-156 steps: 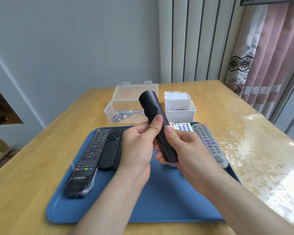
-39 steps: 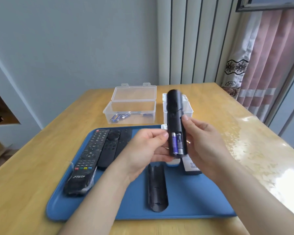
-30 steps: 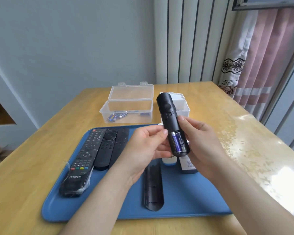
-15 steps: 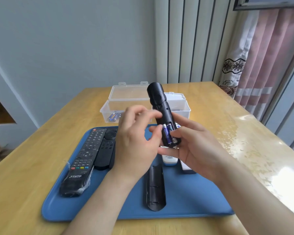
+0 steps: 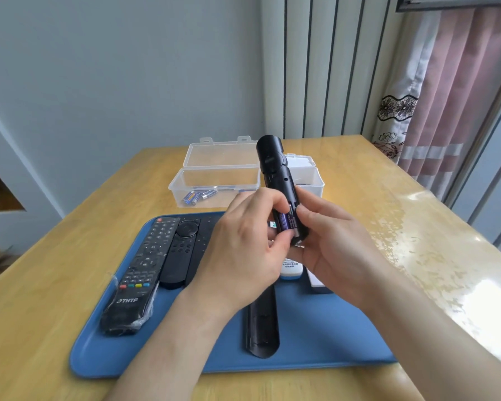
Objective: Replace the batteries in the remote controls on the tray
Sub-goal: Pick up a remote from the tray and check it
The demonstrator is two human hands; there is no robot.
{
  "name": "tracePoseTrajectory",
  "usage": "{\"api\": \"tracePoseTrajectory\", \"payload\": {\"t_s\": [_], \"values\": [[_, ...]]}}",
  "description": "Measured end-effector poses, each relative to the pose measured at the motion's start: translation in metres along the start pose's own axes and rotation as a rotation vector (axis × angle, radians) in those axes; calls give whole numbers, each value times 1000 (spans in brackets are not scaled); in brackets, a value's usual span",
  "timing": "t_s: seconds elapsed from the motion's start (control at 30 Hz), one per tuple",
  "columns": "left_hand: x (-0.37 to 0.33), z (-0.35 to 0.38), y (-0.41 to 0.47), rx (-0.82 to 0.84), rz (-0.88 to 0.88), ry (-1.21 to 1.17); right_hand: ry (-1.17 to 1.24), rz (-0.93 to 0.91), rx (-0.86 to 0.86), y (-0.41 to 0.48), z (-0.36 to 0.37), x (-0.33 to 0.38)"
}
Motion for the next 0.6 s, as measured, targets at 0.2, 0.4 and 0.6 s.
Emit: {"api": "tracePoseTrajectory", "payload": {"t_s": [0.2,0.4,0.6], "values": [[-1,0,0,27,-44,-46,-8,-21,-14,-1,2,0],[-1,0,0,12,-52,-55,15,-21,-14,-2,6,-3],[-4,3,-1,6,-67,-56,-17,-37,-24,-1,7,-4]]}}
Point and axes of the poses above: each hand's wrist, its own y-axis towards the middle knuckle, its own z-axis out of the palm, x = y × z, the point moved 1 cm from there along y, towards the middle knuckle, and after that the axes turned 5 degrees about y, right-handed, at the moved point
